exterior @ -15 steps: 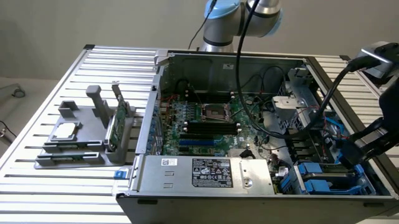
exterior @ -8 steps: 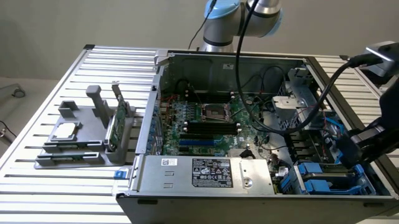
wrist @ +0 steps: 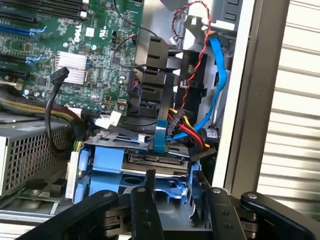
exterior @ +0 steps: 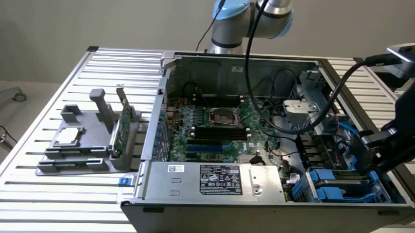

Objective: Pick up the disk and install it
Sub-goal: 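Insert the first disk wire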

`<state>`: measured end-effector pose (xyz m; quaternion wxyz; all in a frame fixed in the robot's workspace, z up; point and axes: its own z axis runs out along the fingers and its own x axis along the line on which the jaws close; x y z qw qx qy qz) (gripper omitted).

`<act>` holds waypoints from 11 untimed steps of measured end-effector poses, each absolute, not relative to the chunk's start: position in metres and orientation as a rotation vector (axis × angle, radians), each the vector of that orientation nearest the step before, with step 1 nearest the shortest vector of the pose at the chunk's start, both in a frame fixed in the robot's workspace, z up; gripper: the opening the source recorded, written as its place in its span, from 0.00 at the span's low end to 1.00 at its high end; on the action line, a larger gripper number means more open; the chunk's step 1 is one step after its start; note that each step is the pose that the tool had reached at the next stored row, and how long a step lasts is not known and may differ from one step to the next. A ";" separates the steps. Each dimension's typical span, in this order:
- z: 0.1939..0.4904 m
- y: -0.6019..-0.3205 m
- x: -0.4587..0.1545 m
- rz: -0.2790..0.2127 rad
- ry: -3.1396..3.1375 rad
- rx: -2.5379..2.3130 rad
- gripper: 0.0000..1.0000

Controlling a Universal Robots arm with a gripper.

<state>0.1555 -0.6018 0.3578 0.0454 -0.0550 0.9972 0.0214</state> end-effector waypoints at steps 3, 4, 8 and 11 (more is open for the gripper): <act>0.358 -0.602 0.155 0.062 3.048 -0.091 0.43; 0.358 -0.602 0.155 0.060 3.048 -0.066 0.43; 0.358 -0.602 0.155 0.055 3.048 0.039 0.43; 0.358 -0.602 0.155 0.052 3.045 0.116 0.43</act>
